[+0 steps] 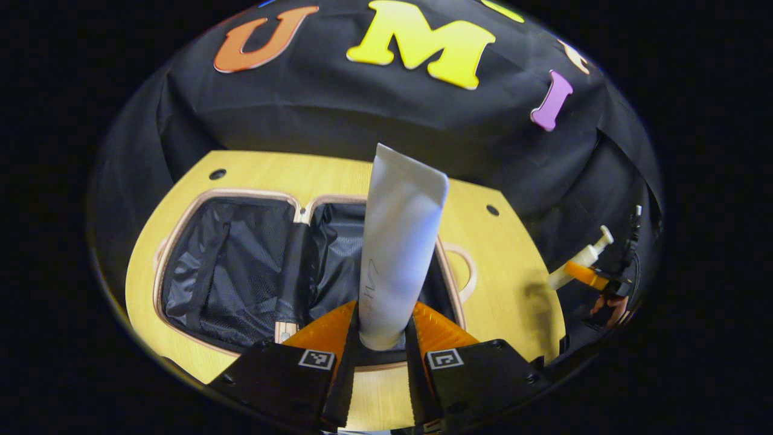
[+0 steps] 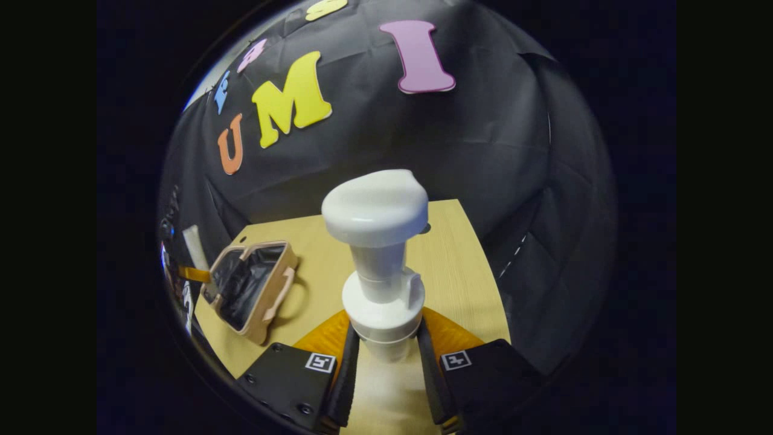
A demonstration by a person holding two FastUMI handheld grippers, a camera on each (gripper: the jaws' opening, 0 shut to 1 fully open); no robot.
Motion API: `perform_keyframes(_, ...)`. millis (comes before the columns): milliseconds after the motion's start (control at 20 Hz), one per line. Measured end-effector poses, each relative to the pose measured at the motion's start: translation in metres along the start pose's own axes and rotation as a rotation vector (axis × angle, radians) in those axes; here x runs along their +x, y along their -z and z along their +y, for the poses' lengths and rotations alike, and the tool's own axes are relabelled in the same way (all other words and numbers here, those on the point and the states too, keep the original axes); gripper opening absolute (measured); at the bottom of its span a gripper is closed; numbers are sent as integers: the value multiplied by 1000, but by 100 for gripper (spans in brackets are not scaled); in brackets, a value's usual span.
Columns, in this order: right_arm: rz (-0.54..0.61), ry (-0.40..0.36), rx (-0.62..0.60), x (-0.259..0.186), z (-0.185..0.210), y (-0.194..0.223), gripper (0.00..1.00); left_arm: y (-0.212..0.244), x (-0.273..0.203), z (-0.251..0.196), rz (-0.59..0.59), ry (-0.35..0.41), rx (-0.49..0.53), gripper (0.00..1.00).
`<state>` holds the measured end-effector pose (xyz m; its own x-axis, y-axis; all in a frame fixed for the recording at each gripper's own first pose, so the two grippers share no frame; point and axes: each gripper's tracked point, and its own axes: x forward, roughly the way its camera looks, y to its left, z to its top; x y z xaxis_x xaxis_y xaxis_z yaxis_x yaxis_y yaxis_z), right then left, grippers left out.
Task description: First open the suitcase, pack the skin care products into it, and then close the suitcase.
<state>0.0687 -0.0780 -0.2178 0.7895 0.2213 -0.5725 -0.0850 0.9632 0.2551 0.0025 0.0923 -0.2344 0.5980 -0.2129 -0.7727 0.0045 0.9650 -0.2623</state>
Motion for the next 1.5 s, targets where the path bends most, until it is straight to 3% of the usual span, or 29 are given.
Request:
perform_keyframes(200,-39,1,27,-47,15,-9,46,11,46,16,181,95,-112,40)
perform_keyframes(250,-47,3,34,-56,17,-11,46,14,55,21,222,109,-140,47)
perform_keyframes(300,-54,11,33,-62,18,-10,46,17,66,27,267,111,-168,40)
perform_keyframes(550,-54,53,45,-78,11,0,46,29,97,49,487,41,-190,39)
perform_keyframes(750,-37,70,90,-84,5,10,46,30,103,49,569,-3,-179,39)
perform_keyframes(800,-33,68,87,-84,8,13,46,29,105,49,573,-11,-177,32)
perform_keyframes(850,-33,65,80,-85,9,13,46,30,107,52,579,-30,-171,41)
perform_keyframes(1050,-33,42,49,-85,19,10,46,33,109,50,584,-48,-182,45)
perform_keyframes(1100,-35,29,37,-84,25,8,46,32,106,50,577,-49,-194,52)
perform_keyframes(1150,-33,11,19,-83,32,7,46,30,102,47,565,-42,-210,46)
perform_keyframes(1250,-26,-32,-15,-79,48,5,46,25,90,45,531,-30,-236,63)
perform_keyframes(1300,-22,-58,-28,-74,58,3,46,22,82,44,511,-27,-244,45)
perform_keyframes(1350,-18,-85,-42,-70,70,2,46,20,72,45,489,-33,-251,53)
perform_keyframes(1400,-13,-116,-58,-64,84,0,46,16,62,44,454,-27,-266,69)
perform_keyframes(1500,-2,-187,-92,-52,116,-4,46,11,37,35,358,-8,-312,76)
